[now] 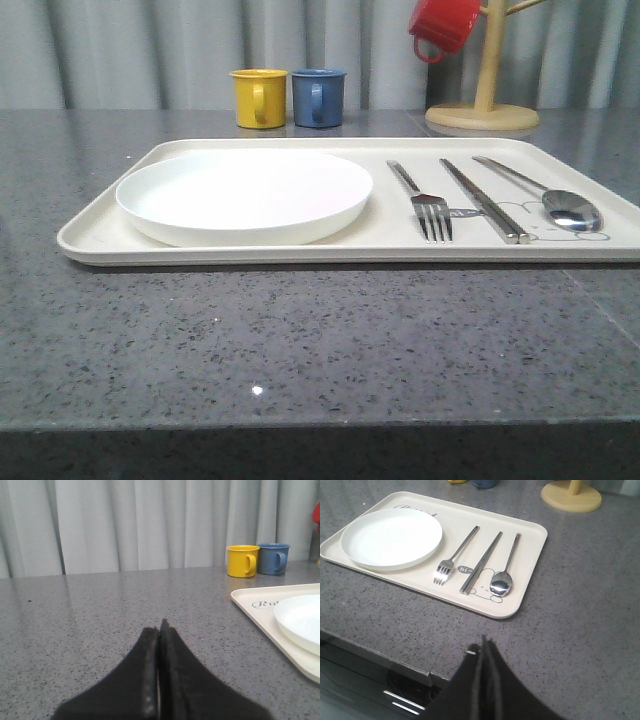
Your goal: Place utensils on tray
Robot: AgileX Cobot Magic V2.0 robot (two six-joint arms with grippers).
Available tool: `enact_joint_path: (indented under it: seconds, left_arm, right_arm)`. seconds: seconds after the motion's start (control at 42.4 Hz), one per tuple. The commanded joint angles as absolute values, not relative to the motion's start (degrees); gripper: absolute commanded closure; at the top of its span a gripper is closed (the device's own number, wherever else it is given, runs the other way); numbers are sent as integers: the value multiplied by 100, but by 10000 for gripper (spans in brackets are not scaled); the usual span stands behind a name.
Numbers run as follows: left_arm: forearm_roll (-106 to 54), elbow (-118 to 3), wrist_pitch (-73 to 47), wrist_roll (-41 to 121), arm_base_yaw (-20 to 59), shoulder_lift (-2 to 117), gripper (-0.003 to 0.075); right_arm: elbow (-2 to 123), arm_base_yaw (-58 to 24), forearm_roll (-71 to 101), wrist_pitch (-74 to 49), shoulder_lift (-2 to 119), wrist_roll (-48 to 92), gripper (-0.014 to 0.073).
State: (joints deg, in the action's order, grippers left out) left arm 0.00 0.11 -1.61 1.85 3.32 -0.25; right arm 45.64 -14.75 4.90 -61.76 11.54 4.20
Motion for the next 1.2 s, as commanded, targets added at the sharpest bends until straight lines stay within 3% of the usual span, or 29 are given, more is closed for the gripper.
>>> enact_joint_path:
  seconds: [0.0, 0.425, 0.661, 1.179]
  left_arm:
    - [0, 88, 279, 120, 330, -148, 741]
    - [0, 88, 279, 120, 330, -148, 741]
    - [0, 88, 279, 120, 330, -137, 741]
    - [0, 88, 279, 120, 330, -137, 741]
  right_arm:
    - [4473, -1447, 431, -5470, 1099, 413, 707]
    - [922, -342, 260, -876, -139, 413, 707]
    - [-97, -130, 298, 542, -144, 408, 707]
    - [-150, -134, 387, 541, -144, 338, 707]
